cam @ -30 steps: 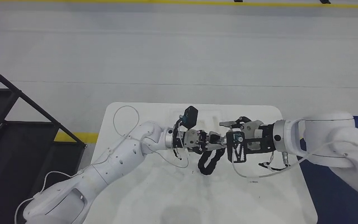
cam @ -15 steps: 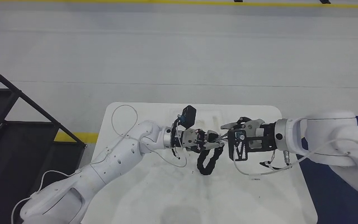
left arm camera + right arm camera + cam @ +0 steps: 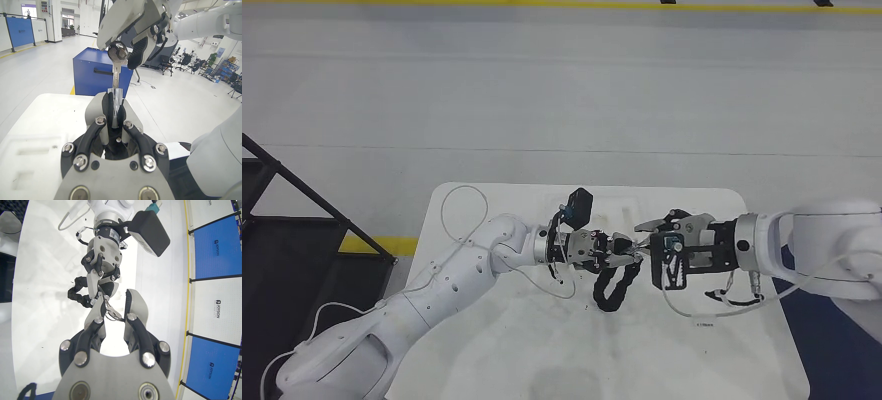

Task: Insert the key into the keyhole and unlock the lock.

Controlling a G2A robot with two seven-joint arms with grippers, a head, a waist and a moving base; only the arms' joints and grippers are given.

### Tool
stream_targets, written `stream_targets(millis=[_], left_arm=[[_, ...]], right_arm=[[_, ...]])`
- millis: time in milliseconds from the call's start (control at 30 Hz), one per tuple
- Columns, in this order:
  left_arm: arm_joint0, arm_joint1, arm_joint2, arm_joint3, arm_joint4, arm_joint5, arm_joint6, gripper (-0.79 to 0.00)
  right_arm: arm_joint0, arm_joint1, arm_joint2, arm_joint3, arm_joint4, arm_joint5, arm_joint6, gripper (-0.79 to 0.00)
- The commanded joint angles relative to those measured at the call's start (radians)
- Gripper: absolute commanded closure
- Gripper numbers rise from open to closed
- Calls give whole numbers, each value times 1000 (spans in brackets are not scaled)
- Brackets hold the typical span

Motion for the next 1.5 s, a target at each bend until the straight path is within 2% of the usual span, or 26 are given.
stream_targets(millis=[0, 167, 233, 267, 300, 367, 400, 433, 467, 533, 833, 1067, 1467], left_arm=[[-1, 0, -1, 1, 6, 0, 5, 0], [-2, 1, -5, 1, 16, 0, 14, 0], [-1, 1, -6, 0, 19, 0, 18, 0], [0, 1, -6, 1, 20, 0, 19, 0], [1, 1, -7, 2, 22, 0, 20, 0], [3, 2, -8, 4, 28, 0, 23, 0], [5, 2, -8, 4, 30, 0, 25, 0], [7, 2, -9, 6, 32, 0, 28, 0], [8, 2, -11, 7, 34, 0, 30, 0], [12, 2, -17, 10, 43, 0, 39, 0], [45, -2, -74, 22, 92, 13, 91, 0], [68, -8, -112, 14, 120, 28, 104, 0], [83, -26, -142, 18, 139, 20, 89, 0]], right_arm=[[-1, -4, -2, 0, 0, 3, -3, -99], [0, -14, -10, 2, -6, 4, -4, -105], [3, -18, -9, 4, -9, 11, -7, -148], [5, -20, -4, 6, -14, 23, -14, -259], [6, -21, -2, 7, -17, 29, -17, -317], [9, -24, 15, 6, -18, 54, -39, -342], [6, -25, 23, 7, -13, 66, -55, -382], [4, -25, 31, 8, -9, 70, -65, -477], [1, -24, 37, 8, -10, 67, -63, -529], [-9, -22, 52, 16, 5, 82, -51, -579], [-79, -4, 96, -12, 80, 84, 52, -637], [-108, -8, 89, -25, 95, 82, 64, -616], [-83, -37, 40, -20, 89, 68, 91, -588]])
